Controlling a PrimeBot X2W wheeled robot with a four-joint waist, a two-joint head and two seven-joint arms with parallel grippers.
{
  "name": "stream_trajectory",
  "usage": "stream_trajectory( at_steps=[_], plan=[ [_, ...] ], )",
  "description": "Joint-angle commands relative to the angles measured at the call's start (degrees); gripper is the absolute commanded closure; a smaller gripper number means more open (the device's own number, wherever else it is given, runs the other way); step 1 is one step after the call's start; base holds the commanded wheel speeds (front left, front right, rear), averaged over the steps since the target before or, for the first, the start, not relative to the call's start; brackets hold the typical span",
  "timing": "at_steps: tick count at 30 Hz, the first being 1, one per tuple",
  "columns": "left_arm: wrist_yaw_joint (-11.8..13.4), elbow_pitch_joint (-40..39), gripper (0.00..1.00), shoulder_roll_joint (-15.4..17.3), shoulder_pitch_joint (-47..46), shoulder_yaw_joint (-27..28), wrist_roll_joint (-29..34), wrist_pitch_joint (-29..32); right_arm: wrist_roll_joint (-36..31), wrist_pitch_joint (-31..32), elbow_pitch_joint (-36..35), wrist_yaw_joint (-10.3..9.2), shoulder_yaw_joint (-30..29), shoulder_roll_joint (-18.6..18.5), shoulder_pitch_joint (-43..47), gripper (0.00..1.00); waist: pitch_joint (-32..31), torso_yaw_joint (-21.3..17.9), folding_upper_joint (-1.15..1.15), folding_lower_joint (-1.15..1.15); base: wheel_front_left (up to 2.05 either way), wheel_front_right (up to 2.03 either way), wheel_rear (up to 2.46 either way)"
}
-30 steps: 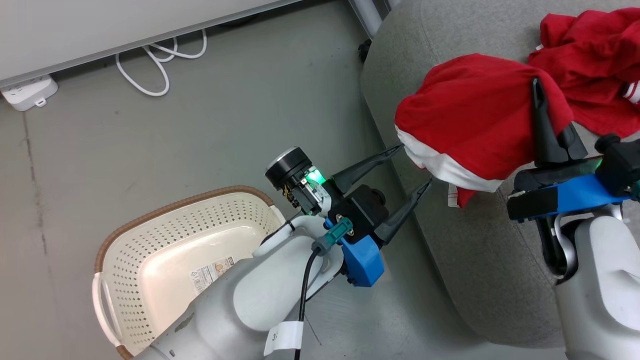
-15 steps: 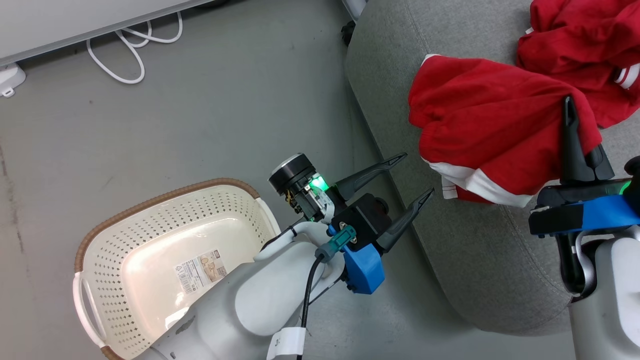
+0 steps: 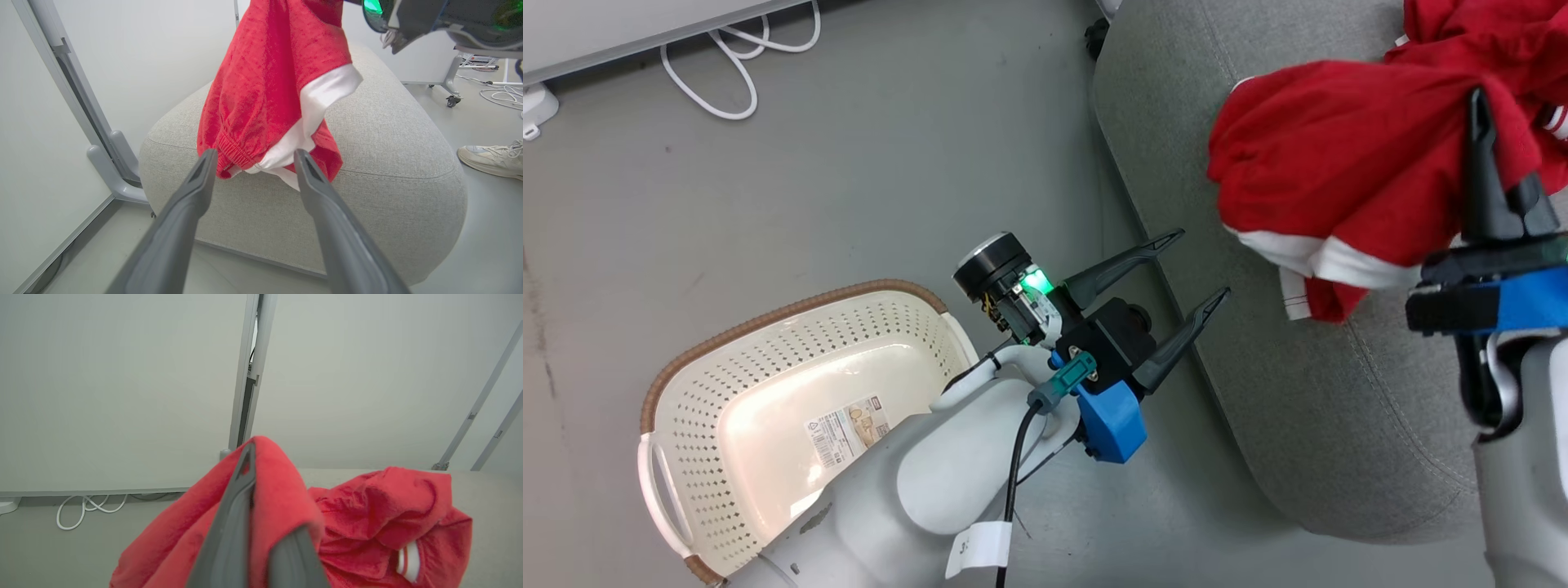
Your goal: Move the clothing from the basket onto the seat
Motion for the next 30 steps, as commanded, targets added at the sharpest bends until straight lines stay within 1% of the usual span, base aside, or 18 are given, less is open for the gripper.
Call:
stream_trajectory(
  at_steps=[1, 5, 9, 12, 16, 20, 22, 24, 26, 30],
  plan=[
    [0.1, -0.3, 0.0, 0.5, -1.1, 0.5, 0.3, -0.3, -0.5, -0.1, -0.8, 0.01, 0.2, -0.8, -2.0, 1.0, 0.8, -0.1, 0.0, 0.0, 0.0, 0.0, 0.0],
    [0.2, -0.8, 0.0, 0.7, -2.1, 0.8, 0.6, -0.3, -0.9, -0.1, -2.2, 0.01, 0.2, -3.8, -8.2, 1.0, 3.3, 0.0, 0.0, 0.0, 0.0, 0.0, 0.0],
    [0.8, -1.4, 0.0, 1.4, -4.1, 1.8, 1.1, -0.3, -1.5, -0.1, -4.1, 0.01, -3.0, -7.3, -15.1, 1.0, 6.7, 0.2, 0.0, 0.0, 0.0, 0.0, 0.0],
    [1.0, -1.6, 0.0, 2.4, -5.6, 2.3, 1.6, -0.2, -1.7, -0.1, -4.7, 0.0, -6.7, -10.8, -20.5, 1.0, 9.5, 0.2, 0.0, 0.0, 0.0, 0.0, 0.0],
    [1.2, -2.5, 0.0, 3.8, -7.7, 2.7, 2.2, 0.4, -0.7, 0.0, -4.6, 0.01, -13.4, -15.8, -27.0, 1.0, 13.4, 0.1, 0.0, 0.0, 0.0, 0.0, 0.0],
    [1.7, -3.9, 0.0, 4.7, -9.3, 2.8, 2.7, 1.2, -0.4, 0.0, -1.9, 0.01, -18.3, -21.1, -29.8, 1.0, 16.8, -0.1, 0.0, 0.0, 0.0, 0.0, 0.0],
    [2.0, -4.8, 0.0, 5.3, -10.0, 2.8, 3.0, 1.6, -0.6, 0.0, 0.0, 0.0, -20.5, -23.0, -29.9, 1.0, 18.2, -0.3, 0.0, 0.0, 0.0, 0.0, 0.0],
    [1.9, -5.7, 0.0, 5.7, -10.7, 2.6, 3.3, 2.2, -0.8, 0.0, 2.5, 0.0, -22.8, -24.1, -29.1, 1.0, 19.6, -0.5, 0.0, 0.0, 0.0, 0.0, 0.0],
    [2.0, -6.6, 0.0, 6.2, -11.1, 2.5, 3.6, 2.6, -1.0, 0.0, 4.8, 0.01, -24.2, -24.3, -27.9, 1.0, 20.7, -0.7, 0.0, 0.0, 0.0, 0.0, 0.0],
    [2.0, -8.3, 0.0, 6.9, -11.5, 2.1, 3.8, 3.5, -2.0, -0.1, 8.4, 0.0, -25.8, -22.4, -25.5, 1.0, 22.5, -1.0, 0.0, 0.0, 0.0, 0.0, 0.0]
  ],
)
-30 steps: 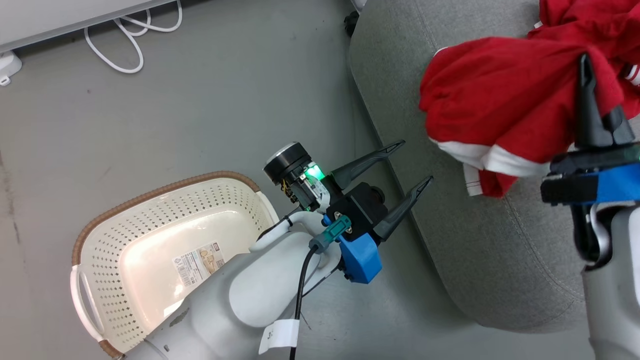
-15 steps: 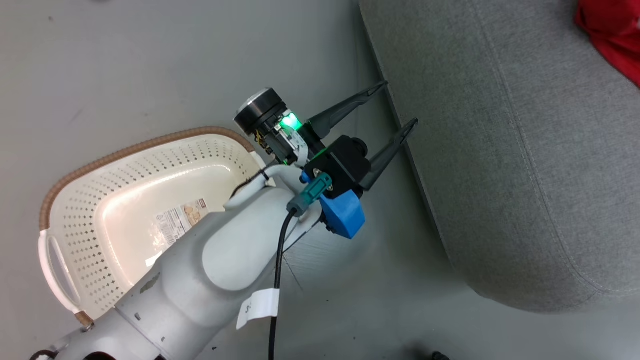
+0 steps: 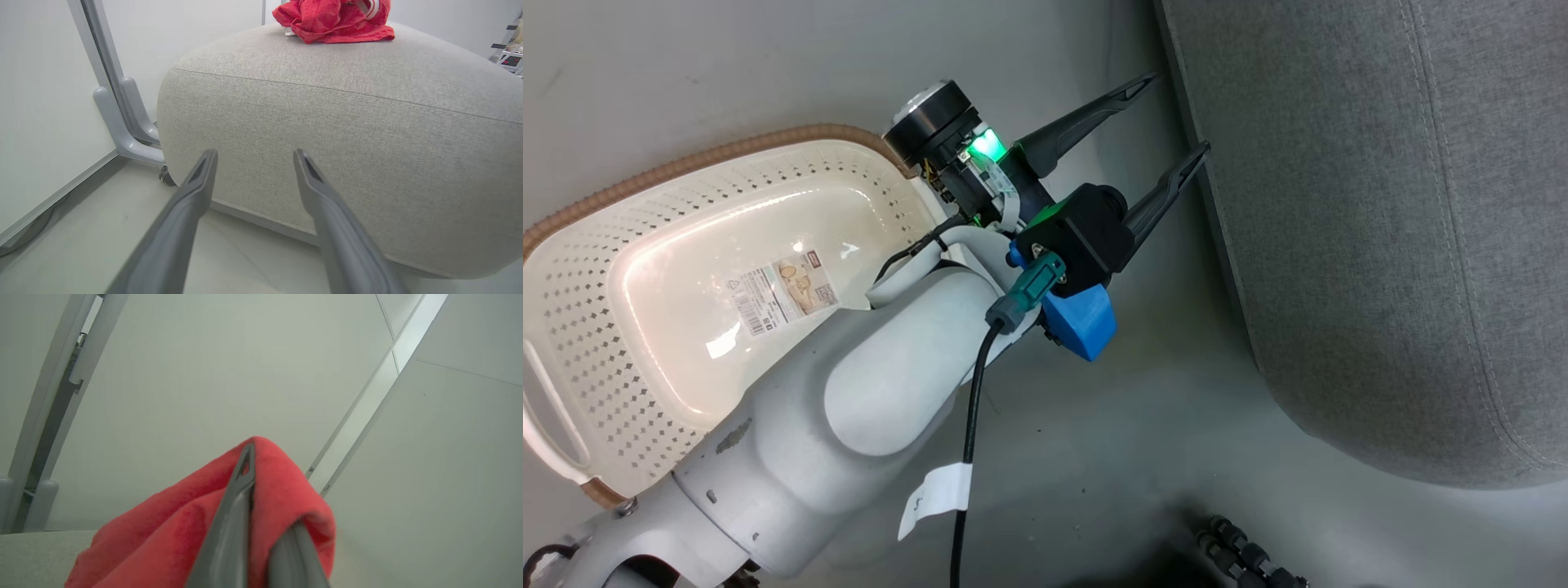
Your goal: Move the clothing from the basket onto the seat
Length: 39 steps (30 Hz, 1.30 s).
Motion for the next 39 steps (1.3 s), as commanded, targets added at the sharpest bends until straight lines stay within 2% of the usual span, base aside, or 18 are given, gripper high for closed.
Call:
stream_trajectory(
  at_steps=[1, 10, 17, 21, 22, 23, 24, 39],
  plan=[
    [0.1, -0.9, 0.0, 0.5, -0.9, -0.2, 0.3, 0.3, -0.4, 0.0, 1.0, -0.01, -0.8, 1.6, 1.5, 1.0, 1.2, -0.3, 0.0, -0.01, 0.0, 0.0, 0.0],
    [0.5, -2.8, 0.0, 1.5, -0.8, -0.7, 0.1, 1.3, -1.6, 0.0, 5.9, -0.01, -0.4, 7.8, 5.8, 1.0, 2.5, 0.3, 0.0, -0.01, 0.0, 0.0, 0.0],
    [1.0, -3.5, 0.0, 2.3, -0.8, -1.0, -0.3, 1.8, -2.1, 0.0, 11.3, -0.01, 0.8, 9.4, 5.6, 1.0, 2.8, 1.0, 0.0, -0.01, 0.0, 0.0, 0.0],
    [1.2, -3.4, 0.0, 2.7, -0.3, -0.9, -0.5, 1.6, -1.6, 0.0, 11.7, -0.01, 0.5, 9.3, 5.7, 1.0, 2.2, 0.8, 0.0, -0.01, 0.0, 0.0, 0.0],
    [1.3, -3.3, 0.0, 2.7, -0.1, -1.0, -0.6, 1.5, -1.6, 0.0, 11.3, -0.01, 0.4, 9.4, 6.0, 0.58, 1.8, 0.7, 0.0, -0.01, 0.0, 0.0, 0.0],
    [1.3, -3.2, 0.0, 2.7, 0.2, -1.0, -0.7, 1.3, -1.6, 0.0, 11.1, -0.01, 0.4, 9.7, 6.7, 0.04, 1.2, 0.6, 0.0, -0.01, 0.0, 0.0, 0.0],
    [1.5, -3.0, 0.0, 2.7, 0.5, -1.0, -1.0, 0.9, -1.5, 0.0, 10.8, -0.01, 0.5, 10.0, 7.4, 0.0, 0.6, 0.5, 0.0, -0.01, 0.0, 0.0, 0.0],
    [3.7, 1.2, 0.0, -0.3, 7.5, 1.5, -5.7, -3.2, -2.3, 0.0, 0.1, -0.01, 1.4, 14.0, 26.6, 0.0, -15.5, 0.3, 0.0, -0.01, 0.0, 0.0, 0.0]
  ],
)
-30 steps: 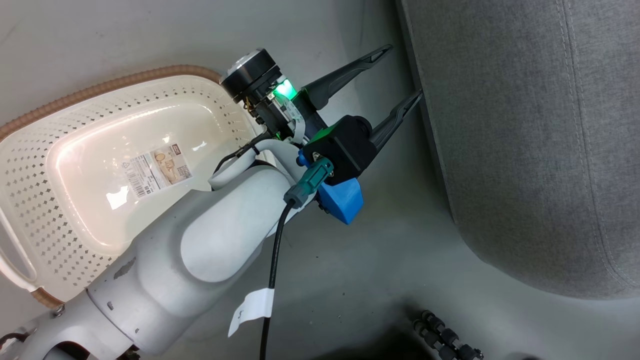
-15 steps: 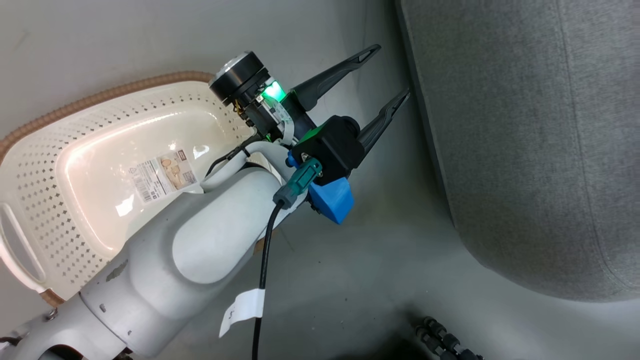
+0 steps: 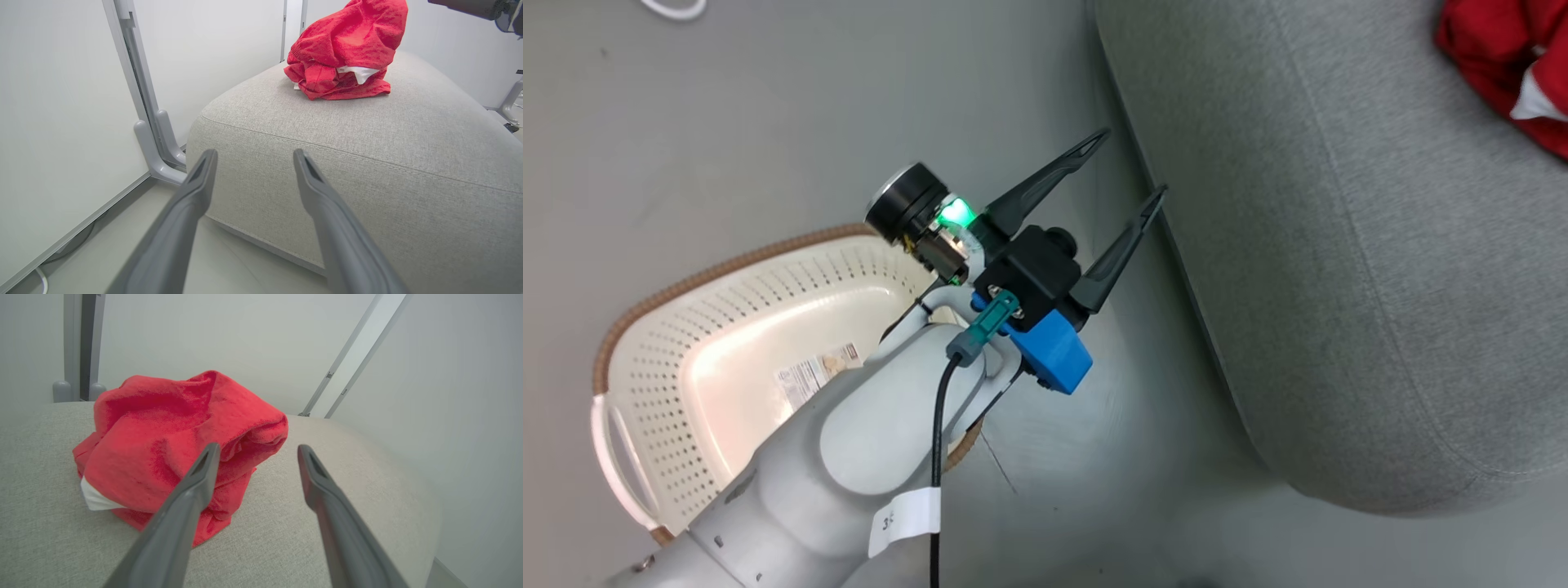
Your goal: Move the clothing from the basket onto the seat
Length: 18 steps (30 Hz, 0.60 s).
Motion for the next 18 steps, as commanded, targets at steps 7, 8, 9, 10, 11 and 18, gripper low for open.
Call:
stream_trajectory(
  at_steps=[7, 8, 9, 10, 11, 18],
  plan=[
    [3.0, -2.1, 0.0, -0.2, 6.5, 7.1, -2.1, -0.5, -0.7, 0.0, -8.2, -0.01, 4.8, 1.7, 4.9, 0.0, -11.0, 2.4, 0.0, 0.0, 0.0, 0.0, 0.0],
    [3.3, -2.8, 0.0, -0.1, 7.4, 8.5, -2.1, -0.5, -0.7, 0.0, -9.2, -0.01, 6.0, 2.0, 5.2, 0.0, -11.9, 3.0, 0.0, 0.0, 0.0, 0.0, 0.0],
    [3.5, -3.3, 0.0, 0.0, 8.3, 9.8, -1.9, -0.5, -0.9, 0.0, -9.9, -0.01, 7.3, 2.3, 5.7, 0.0, -12.9, 3.6, 0.0, 0.0, 0.0, 0.0, 0.0],
    [3.9, -4.0, 0.0, 0.1, 9.3, 11.2, -1.7, -0.5, -0.9, 0.0, -10.6, -0.01, 8.7, 2.6, 5.9, 0.0, -13.7, 4.2, 0.0, 0.0, 0.0, 0.0, 0.0],
    [4.3, -4.8, 0.0, -0.1, 10.1, 12.8, -1.6, -0.5, -0.8, 0.0, -11.1, -0.01, 9.8, 2.8, 6.1, 0.0, -14.5, 4.9, 0.0, 0.0, 0.0, 0.0, 0.0],
    [4.9, -8.9, 0.0, -1.1, 16.5, 22.8, 0.6, -0.5, 0.1, 0.0, -12.6, -0.01, 17.4, 4.3, 6.9, 0.0, -18.7, 10.3, 0.0, 0.0, 0.0, 0.0, 0.0]
  ],
)
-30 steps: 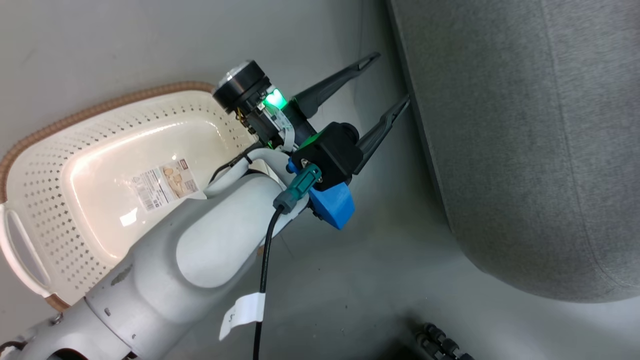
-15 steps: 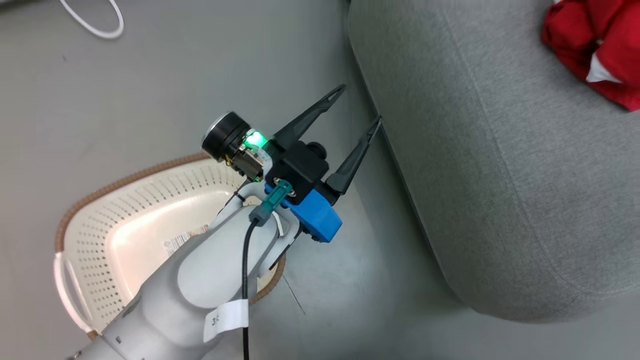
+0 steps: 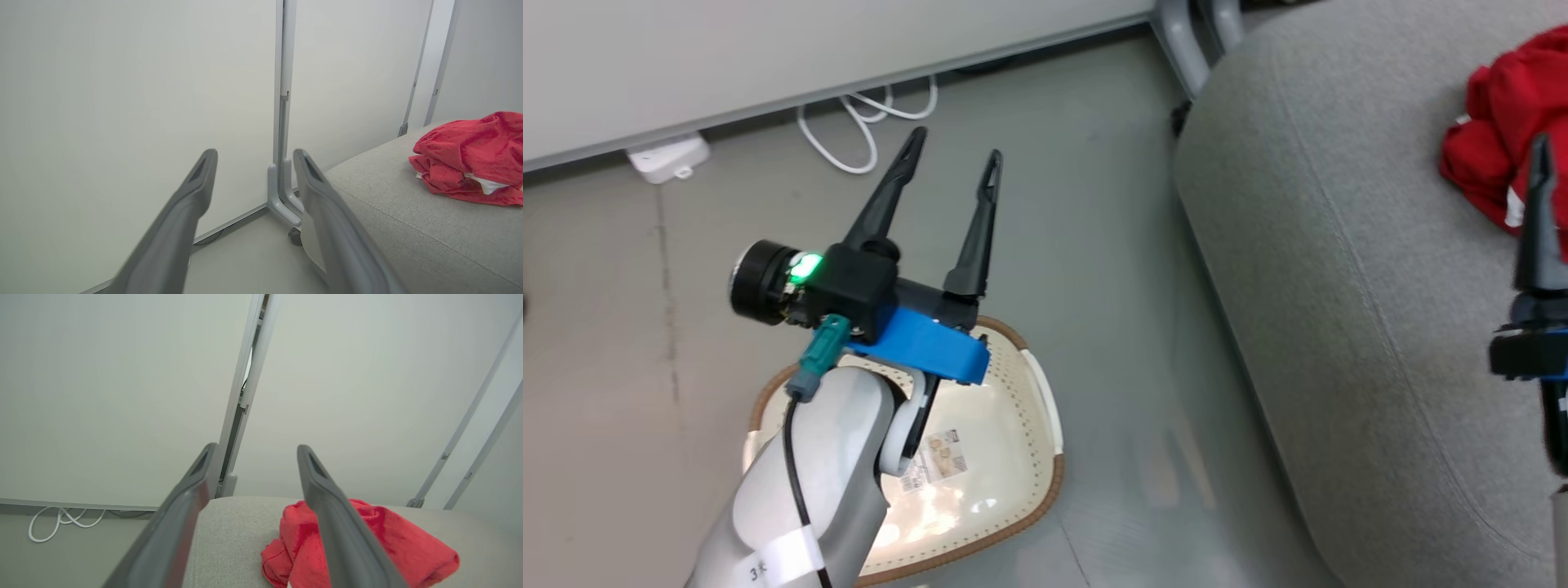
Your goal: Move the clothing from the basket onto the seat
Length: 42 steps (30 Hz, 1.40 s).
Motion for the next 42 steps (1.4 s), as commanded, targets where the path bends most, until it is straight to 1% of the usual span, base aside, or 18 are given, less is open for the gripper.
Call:
stream_trajectory(
  at_steps=[1, 7, 12, 16, 22, 27, 35, 42],
  plan=[
    [-0.1, -0.5, 0.0, -0.4, 1.6, 1.7, 0.7, -0.3, 0.4, 0.0, 0.0, 0.01, 1.1, 0.4, 0.9, 0.0, -2.8, 3.4, 0.0, 0.01, 0.0, 0.0, 0.0],
    [-1.1, -0.7, 0.0, -1.8, 6.7, 10.1, 2.5, -0.2, 1.0, 0.0, 1.1, 0.01, 6.7, 2.2, 1.8, 0.0, -5.2, 6.9, 0.0, 0.01, 0.0, 0.0, 0.0],
    [-2.8, -0.2, 0.0, -3.1, 10.7, 16.2, 3.9, -0.3, 2.0, 0.0, 2.6, 0.01, 8.9, 4.1, 3.1, 0.0, -7.3, 9.0, 0.0, 0.01, 0.0, 0.0, 0.0],
    [-4.3, 0.6, 0.0, -4.3, 13.6, 19.4, 5.1, -0.3, 2.7, 0.0, 4.5, 0.01, 9.3, 5.3, 4.5, 0.0, -9.1, 10.2, 0.0, 0.01, 0.0, 0.0, 0.0],
    [-6.5, 1.7, 0.0, -5.6, 17.6, 22.5, 6.9, -0.3, 3.5, 0.0, 6.9, 0.01, 9.7, 7.3, 7.6, 0.0, -12.1, 11.4, 0.0, 0.01, 0.0, 0.0, 0.0],
    [-7.5, 2.2, 0.0, -6.2, 20.1, 24.2, 7.6, -0.3, 3.8, 0.0, 8.2, 0.01, 10.1, 8.7, 10.3, 0.0, -14.2, 12.4, 0.0, 0.01, 0.0, 0.0, 0.0],
    [-8.4, 2.9, 0.0, -6.5, 23.2, 26.0, 8.0, -0.3, 4.4, 0.0, 9.2, 0.01, 10.8, 10.2, 14.0, 0.0, -16.6, 13.9, 0.0, 0.01, 0.0, 0.0, 0.0],
    [-8.3, 3.0, 0.0, -6.6, 24.8, 26.3, 6.9, -0.3, 5.0, 0.0, 9.4, 0.01, 11.0, 10.9, 15.6, 0.0, -17.5, 14.7, 0.0, 0.01, 0.0, 0.0, 0.0]
  ],
)
